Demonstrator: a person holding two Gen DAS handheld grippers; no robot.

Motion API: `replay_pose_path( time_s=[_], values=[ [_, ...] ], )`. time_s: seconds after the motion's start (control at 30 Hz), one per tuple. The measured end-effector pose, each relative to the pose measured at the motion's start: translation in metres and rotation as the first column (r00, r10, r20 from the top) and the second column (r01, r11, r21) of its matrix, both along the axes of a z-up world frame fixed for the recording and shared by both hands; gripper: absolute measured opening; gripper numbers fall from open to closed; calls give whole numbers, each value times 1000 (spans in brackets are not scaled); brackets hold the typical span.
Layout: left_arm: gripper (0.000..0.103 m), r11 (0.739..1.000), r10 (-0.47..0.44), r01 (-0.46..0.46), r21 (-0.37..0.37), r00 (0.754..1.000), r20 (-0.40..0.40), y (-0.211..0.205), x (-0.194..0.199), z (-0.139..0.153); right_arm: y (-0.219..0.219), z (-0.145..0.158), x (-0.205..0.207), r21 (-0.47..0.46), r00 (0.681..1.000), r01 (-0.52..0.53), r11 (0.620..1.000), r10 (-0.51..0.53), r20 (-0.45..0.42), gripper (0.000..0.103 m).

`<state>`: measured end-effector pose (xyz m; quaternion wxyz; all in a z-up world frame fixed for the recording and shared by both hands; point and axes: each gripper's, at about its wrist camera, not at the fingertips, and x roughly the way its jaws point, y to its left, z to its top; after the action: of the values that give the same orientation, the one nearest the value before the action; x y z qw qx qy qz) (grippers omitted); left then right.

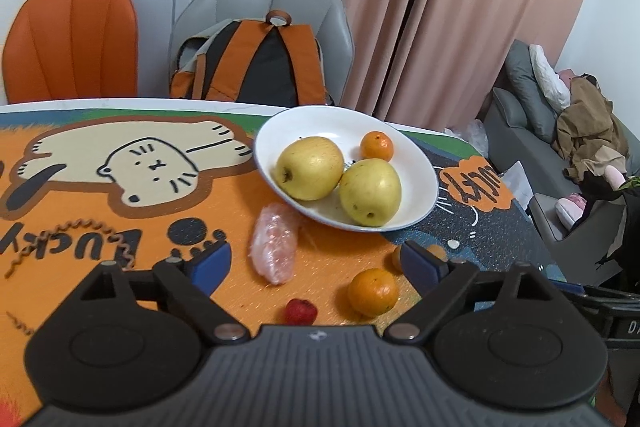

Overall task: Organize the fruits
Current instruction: 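Move the right tool toward the plastic-wrapped pomelo segment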

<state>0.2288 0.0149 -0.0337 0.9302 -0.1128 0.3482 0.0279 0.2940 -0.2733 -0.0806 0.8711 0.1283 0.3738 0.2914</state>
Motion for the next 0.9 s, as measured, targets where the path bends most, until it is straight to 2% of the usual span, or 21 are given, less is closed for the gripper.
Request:
replay_pose_path(
  time_s=[0.2, 0.53, 0.63, 0.9],
  values=[
    [90, 1000, 6, -6, 2, 1000, 7, 4, -11, -3, 2, -5, -7, -8, 1000, -6, 1000, 6, -12, 93],
    [86, 1000, 23, -23, -4, 1000, 9, 8, -28, -16, 11, -16, -19, -55, 999, -35, 998, 33, -41, 76],
    [79, 1000, 26, -26, -6, 1000, 1, 10, -31, -20, 16, -20, -21, -75, 998, -38, 996, 34, -53, 73],
    [64, 1000, 12, -12, -9, 1000, -19, 9, -30, -31, 25, -28, -25, -118, 997, -36, 992, 27, -76, 72]
  ],
)
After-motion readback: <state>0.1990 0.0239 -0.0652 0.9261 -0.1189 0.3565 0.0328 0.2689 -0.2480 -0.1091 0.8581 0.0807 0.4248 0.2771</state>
